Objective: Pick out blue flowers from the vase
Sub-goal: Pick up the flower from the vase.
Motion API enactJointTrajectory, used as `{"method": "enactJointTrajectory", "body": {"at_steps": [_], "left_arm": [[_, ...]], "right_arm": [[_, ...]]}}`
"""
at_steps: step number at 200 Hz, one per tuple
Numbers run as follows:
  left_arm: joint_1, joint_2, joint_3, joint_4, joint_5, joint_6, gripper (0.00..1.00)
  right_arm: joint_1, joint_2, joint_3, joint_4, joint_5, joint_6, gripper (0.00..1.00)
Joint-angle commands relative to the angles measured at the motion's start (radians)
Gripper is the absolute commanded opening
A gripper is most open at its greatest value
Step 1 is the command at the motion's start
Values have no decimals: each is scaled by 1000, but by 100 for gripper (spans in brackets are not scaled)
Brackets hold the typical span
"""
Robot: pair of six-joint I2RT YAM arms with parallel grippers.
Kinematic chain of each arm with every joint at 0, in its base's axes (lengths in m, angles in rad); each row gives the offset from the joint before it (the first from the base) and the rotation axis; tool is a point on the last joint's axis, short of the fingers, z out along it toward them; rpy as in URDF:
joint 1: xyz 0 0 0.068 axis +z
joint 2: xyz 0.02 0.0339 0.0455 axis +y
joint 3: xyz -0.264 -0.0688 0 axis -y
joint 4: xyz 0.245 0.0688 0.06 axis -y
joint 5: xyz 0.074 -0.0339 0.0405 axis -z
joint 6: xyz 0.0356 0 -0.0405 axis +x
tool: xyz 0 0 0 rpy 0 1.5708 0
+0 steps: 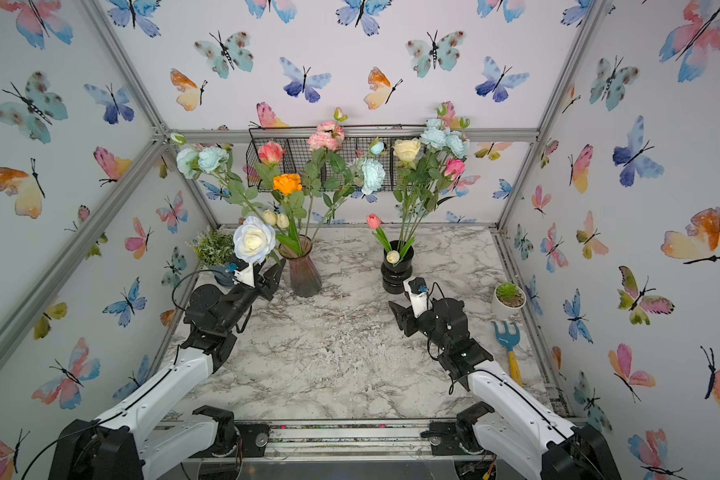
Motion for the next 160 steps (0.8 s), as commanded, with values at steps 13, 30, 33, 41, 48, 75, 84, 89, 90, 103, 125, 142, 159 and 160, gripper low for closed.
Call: {"method": "enactJointTrajectory", "body": {"at_steps": [13, 30, 33, 41, 48, 75, 84, 89, 90, 103, 125, 142, 159, 160], "left_arm": [[-7, 86, 89, -10, -36, 26, 40], [-10, 103, 99, 4, -40, 24, 32], [-10, 105, 100, 7, -41, 23, 30], [-11, 110, 102, 11, -44, 20, 26], [-13, 116, 108, 12, -41, 21, 22], [-27, 137, 126, -1, -43, 32, 13], [-32, 139, 129, -4, -46, 37, 11], [-36, 139, 129, -7, -47, 39, 9], [-37, 138, 130, -9, -47, 40, 9], [-46, 130, 132, -16, -56, 43, 8], [-56, 118, 138, -19, -65, 45, 3], [-65, 112, 154, -48, -75, 49, 1], [-75, 102, 167, -63, -91, 59, 0], [-75, 102, 168, -64, -91, 61, 0]], "right_arm": [[7, 8, 2, 11, 35, -8, 55], [9, 10, 3, 11, 39, -10, 54], [10, 9, 3, 11, 39, -10, 54], [9, 10, 3, 13, 41, -10, 54], [9, 11, 2, 16, 43, -10, 54], [10, 10, -1, 19, 50, -9, 54], [10, 5, -3, 21, 55, -7, 54], [10, 4, -4, 20, 56, -7, 53], [10, 4, -4, 20, 56, -7, 53], [10, -4, -6, 20, 60, -6, 53], [12, -17, -4, 19, 62, -2, 53], [12, -19, 14, -1, 64, -8, 52], [14, -30, 31, -24, 71, -13, 52], [14, -31, 32, -26, 72, -13, 52]]}}
